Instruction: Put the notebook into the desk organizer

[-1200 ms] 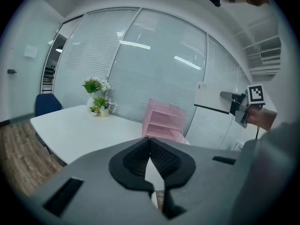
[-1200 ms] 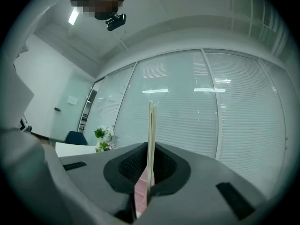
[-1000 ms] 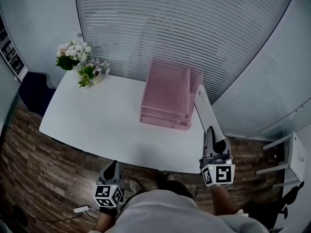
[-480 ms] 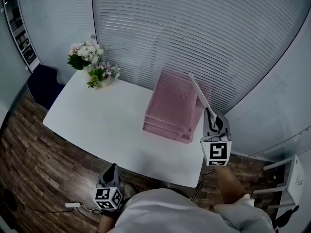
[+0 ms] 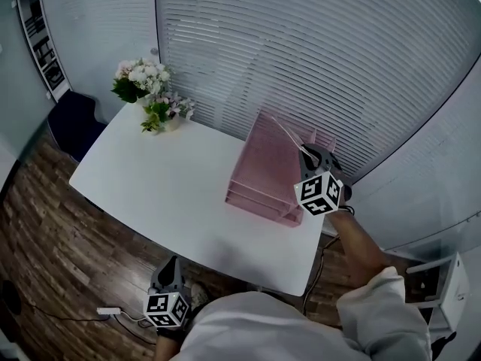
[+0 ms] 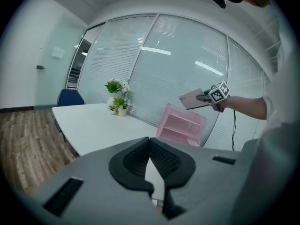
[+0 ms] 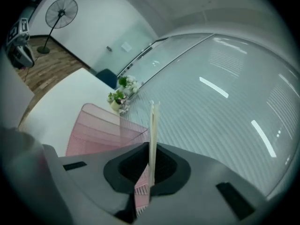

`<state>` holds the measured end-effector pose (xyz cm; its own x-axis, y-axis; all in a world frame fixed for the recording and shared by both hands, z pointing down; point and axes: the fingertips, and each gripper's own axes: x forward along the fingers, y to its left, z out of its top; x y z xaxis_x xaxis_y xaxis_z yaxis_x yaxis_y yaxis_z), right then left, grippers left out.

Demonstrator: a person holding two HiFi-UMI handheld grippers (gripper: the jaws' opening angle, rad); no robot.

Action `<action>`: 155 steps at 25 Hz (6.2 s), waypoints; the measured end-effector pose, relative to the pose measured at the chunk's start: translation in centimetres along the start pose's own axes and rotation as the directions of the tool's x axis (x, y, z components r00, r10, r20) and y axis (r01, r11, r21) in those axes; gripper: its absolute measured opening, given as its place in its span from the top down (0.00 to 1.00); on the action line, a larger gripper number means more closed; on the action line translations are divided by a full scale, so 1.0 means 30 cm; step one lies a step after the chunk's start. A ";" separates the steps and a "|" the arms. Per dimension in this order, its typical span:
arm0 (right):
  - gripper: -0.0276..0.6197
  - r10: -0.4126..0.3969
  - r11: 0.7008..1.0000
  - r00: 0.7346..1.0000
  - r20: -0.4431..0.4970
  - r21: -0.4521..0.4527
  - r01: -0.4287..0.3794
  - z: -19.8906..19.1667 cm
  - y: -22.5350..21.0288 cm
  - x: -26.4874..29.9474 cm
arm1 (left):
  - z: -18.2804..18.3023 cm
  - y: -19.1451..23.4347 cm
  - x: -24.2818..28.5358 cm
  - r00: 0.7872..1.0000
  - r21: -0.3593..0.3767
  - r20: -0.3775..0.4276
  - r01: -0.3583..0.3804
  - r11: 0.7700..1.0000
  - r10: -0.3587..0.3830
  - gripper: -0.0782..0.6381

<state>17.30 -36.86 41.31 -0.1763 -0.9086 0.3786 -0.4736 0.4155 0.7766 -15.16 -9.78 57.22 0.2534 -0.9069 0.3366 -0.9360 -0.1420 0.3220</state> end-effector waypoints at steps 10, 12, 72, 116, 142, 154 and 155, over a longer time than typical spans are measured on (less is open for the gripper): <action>0.92 0.140 0.896 0.937 -0.319 -0.361 -0.257 -0.091 0.228 0.240 | -0.009 0.064 -0.012 1.000 -0.034 -0.005 -0.027 0.999 0.026 0.88; 0.92 0.151 0.876 0.922 -0.356 -0.384 -0.292 -0.103 0.254 0.265 | -0.010 0.070 -0.010 1.000 -0.038 -0.006 -0.024 0.999 0.024 0.88; 0.54 0.850 0.526 0.468 -0.242 0.393 -0.754 -0.089 0.472 0.246 | -0.029 0.175 0.022 0.999 -0.088 -0.036 -0.013 0.996 0.010 0.88; 0.64 0.280 0.667 0.919 0.276 0.632 -0.393 0.078 0.403 -0.161 | 0.015 0.041 0.128 0.992 -0.009 -0.075 0.100 0.995 -0.100 0.88; 0.93 0.027 0.710 0.954 0.299 0.666 -0.229 -0.005 0.373 -0.378 | 0.019 -0.057 0.142 0.988 0.034 -0.086 0.134 0.990 -0.131 0.88; 0.93 0.010 0.711 0.952 0.306 0.668 -0.222 -0.010 0.386 -0.419 | 0.007 -0.077 0.130 0.987 0.036 -0.086 0.137 0.990 -0.134 0.88; 0.93 0.009 0.711 0.952 0.307 0.667 -0.222 -0.009 0.386 -0.421 | 0.007 -0.078 0.130 0.987 0.036 -0.086 0.137 0.990 -0.134 0.88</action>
<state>14.27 -20.58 45.66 -0.4370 -0.8738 0.2131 -0.8733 0.4690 0.1321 -12.04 -13.07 57.59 0.3966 -0.8421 0.3656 -0.9005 -0.2796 0.3330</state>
